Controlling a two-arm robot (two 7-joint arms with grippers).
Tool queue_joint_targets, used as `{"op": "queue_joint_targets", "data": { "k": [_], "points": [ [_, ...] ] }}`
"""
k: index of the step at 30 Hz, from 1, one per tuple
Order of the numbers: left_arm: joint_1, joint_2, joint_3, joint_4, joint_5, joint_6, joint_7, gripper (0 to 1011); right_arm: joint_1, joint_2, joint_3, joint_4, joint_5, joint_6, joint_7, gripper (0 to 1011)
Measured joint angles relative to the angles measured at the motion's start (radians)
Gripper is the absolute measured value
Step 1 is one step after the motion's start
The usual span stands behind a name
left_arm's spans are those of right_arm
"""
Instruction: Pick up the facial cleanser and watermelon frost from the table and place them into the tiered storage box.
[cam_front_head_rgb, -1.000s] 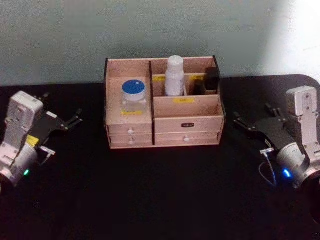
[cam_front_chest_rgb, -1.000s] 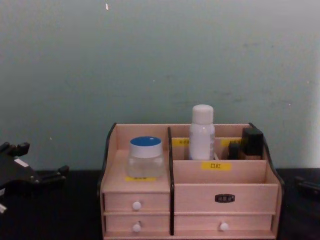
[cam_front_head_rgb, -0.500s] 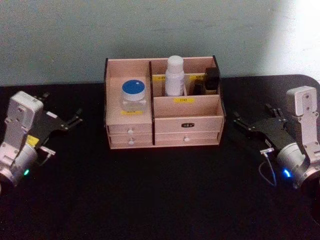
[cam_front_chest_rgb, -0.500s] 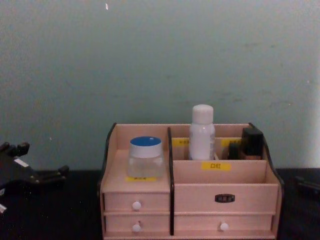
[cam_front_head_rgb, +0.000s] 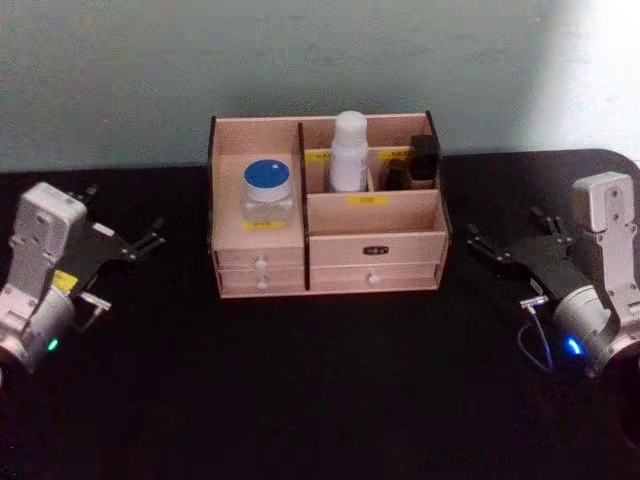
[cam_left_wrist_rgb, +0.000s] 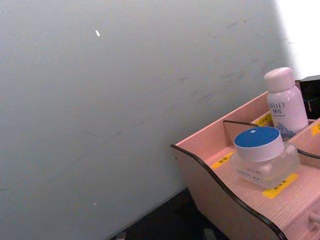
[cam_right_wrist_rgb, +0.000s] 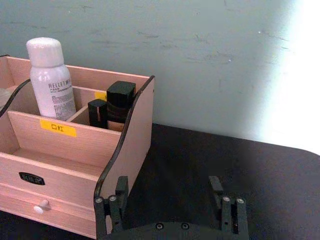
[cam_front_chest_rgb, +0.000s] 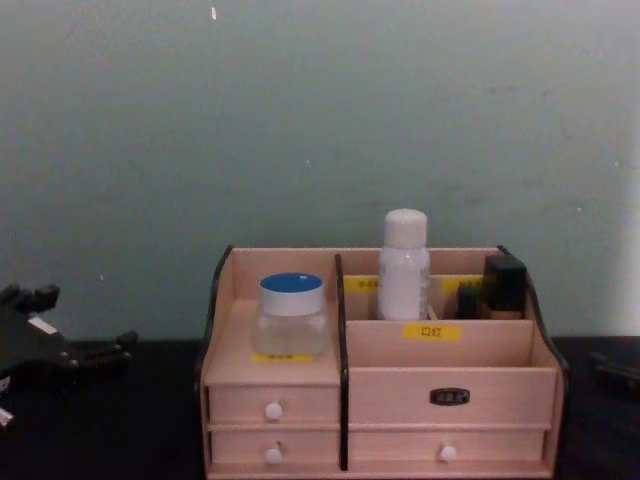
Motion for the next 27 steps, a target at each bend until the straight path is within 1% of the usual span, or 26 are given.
{"op": "queue_joint_targets", "data": {
  "k": [27],
  "points": [
    [0.0,0.0,0.0,0.0,0.0,0.0,0.0,1001,0.0,0.0,0.0,0.0,0.0,0.0,0.0,1002]
  ]
}}
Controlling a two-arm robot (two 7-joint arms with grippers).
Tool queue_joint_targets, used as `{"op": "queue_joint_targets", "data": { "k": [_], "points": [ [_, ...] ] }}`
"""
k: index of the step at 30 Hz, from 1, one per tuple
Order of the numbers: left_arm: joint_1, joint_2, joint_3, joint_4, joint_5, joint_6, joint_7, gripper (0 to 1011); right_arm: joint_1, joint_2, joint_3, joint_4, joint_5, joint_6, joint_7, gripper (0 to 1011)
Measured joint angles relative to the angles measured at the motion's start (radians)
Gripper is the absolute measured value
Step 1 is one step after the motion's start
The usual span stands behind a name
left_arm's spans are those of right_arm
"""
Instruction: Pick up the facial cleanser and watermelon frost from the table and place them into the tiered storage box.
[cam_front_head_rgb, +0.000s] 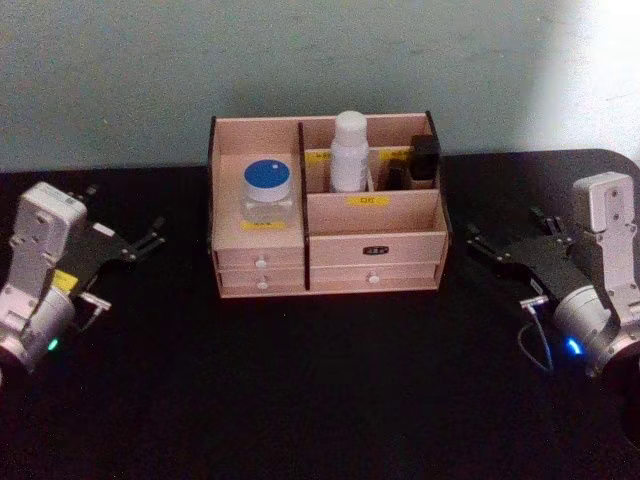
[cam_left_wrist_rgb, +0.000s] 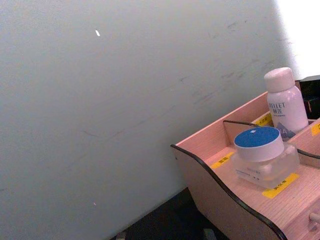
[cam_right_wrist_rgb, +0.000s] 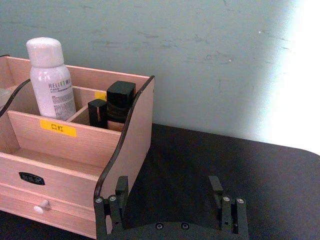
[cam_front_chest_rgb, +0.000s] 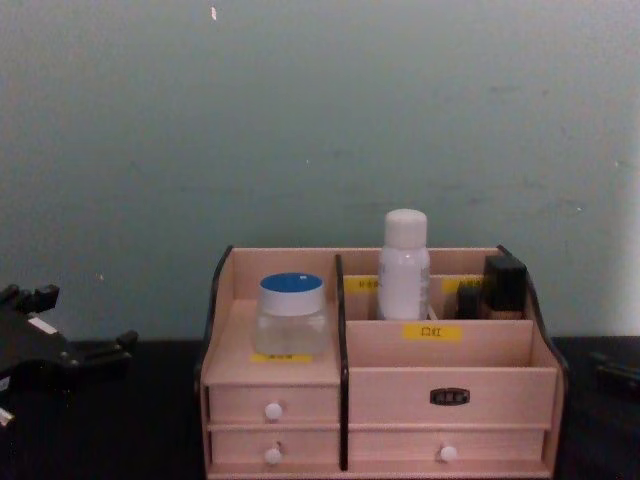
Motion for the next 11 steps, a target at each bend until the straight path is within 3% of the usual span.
{"op": "queue_joint_targets", "data": {
  "k": [11],
  "points": [
    [0.0,0.0,0.0,0.0,0.0,0.0,0.0,1001,0.0,0.0,0.0,0.0,0.0,0.0,0.0,1002]
  ]
}}
